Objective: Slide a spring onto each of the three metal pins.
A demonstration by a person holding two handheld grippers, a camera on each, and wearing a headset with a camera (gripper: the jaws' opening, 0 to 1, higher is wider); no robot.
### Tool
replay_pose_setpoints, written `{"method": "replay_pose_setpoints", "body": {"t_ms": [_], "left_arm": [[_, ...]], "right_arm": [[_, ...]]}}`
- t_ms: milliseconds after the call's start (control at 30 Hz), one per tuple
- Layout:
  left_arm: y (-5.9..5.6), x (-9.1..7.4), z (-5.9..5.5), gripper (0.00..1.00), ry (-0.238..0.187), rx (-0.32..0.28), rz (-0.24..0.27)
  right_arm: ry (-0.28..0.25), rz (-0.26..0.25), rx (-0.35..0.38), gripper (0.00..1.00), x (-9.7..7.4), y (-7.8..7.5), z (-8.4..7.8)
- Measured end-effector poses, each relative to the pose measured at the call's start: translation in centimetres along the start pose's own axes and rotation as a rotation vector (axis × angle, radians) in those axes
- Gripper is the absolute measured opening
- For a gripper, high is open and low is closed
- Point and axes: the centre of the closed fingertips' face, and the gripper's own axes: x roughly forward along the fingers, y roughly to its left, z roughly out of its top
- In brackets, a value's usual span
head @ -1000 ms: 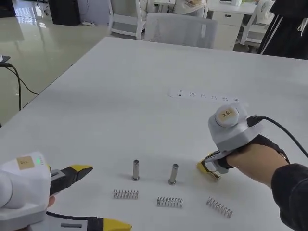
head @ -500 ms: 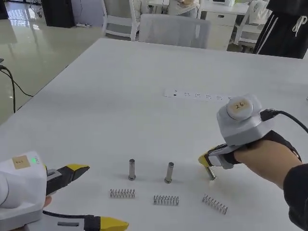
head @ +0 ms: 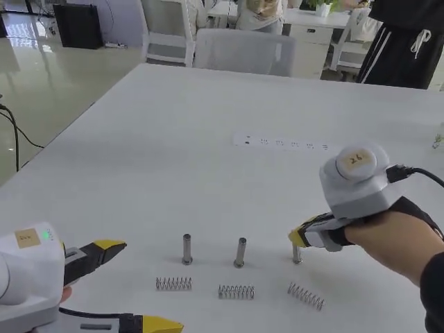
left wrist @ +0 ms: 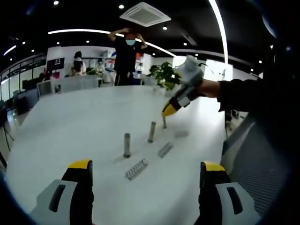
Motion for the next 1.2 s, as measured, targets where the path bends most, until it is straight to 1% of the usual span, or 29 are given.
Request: {"method": "replay_pose_setpoints", "body": {"t_ms": [233,367,933,1200], "left_arm": [[-0.12,-0.11,0.07,0.91,0.001,0.008,-0.001],[-0.18,-0.16,0.11,0.91,0.003,0.012,-0.001],[-0.20,-0.31,0.34,0.91,0.004,0.016,0.004],[-0.31,-0.41,0.40,0.91,0.005,0.018,0.006]], "right_arm": [[-0.004,0.004,0.013,0.05,-0.36,0.30,-0.49],[-0.004,0.004,0.011,0.05,-0.36,0.29,-0.47],[-0.014,0.011,-0.021,0.06,-0.35,0.58,-0.44],[-0.017,0.015,-0.034,0.09,-0.31,0.78,-0.53]]}}
